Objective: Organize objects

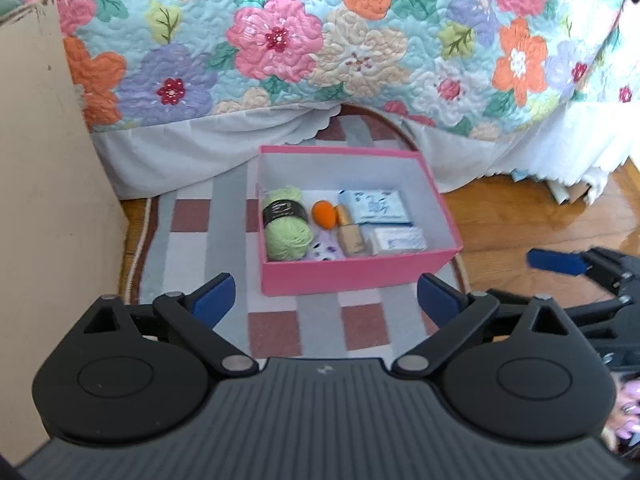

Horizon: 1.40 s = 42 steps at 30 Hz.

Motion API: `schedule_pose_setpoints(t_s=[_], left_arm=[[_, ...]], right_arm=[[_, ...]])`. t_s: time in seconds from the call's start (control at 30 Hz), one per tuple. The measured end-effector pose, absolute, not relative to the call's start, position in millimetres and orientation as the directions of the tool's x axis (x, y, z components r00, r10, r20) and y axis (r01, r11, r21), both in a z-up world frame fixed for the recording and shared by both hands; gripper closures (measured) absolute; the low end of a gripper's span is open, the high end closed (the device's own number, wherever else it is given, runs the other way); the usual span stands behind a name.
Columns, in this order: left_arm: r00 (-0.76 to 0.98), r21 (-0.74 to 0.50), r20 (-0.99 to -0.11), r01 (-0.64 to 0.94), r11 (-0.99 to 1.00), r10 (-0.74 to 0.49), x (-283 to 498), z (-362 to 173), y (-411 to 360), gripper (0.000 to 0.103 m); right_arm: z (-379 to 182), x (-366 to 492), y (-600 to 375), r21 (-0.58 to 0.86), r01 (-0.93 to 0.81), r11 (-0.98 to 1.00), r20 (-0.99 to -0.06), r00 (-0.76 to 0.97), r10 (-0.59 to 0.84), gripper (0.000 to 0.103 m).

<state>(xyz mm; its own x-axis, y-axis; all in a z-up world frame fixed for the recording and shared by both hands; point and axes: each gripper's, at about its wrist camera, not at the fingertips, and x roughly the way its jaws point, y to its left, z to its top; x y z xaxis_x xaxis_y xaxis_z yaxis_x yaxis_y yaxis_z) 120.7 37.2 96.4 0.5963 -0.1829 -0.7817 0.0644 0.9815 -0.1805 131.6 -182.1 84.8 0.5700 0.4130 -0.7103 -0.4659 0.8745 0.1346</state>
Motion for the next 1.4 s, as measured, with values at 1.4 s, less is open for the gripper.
schedule_pose_setpoints(t_s=[1.4], left_arm=[[0.452, -0.035, -0.892, -0.086, 0.996, 0.007, 108.0, 31.7, 21.6, 0.0]], right_arm=[[38.7, 111.9, -189.6, 0.1, -0.247, 0.964, -0.836, 0.505, 0.216, 0.009]])
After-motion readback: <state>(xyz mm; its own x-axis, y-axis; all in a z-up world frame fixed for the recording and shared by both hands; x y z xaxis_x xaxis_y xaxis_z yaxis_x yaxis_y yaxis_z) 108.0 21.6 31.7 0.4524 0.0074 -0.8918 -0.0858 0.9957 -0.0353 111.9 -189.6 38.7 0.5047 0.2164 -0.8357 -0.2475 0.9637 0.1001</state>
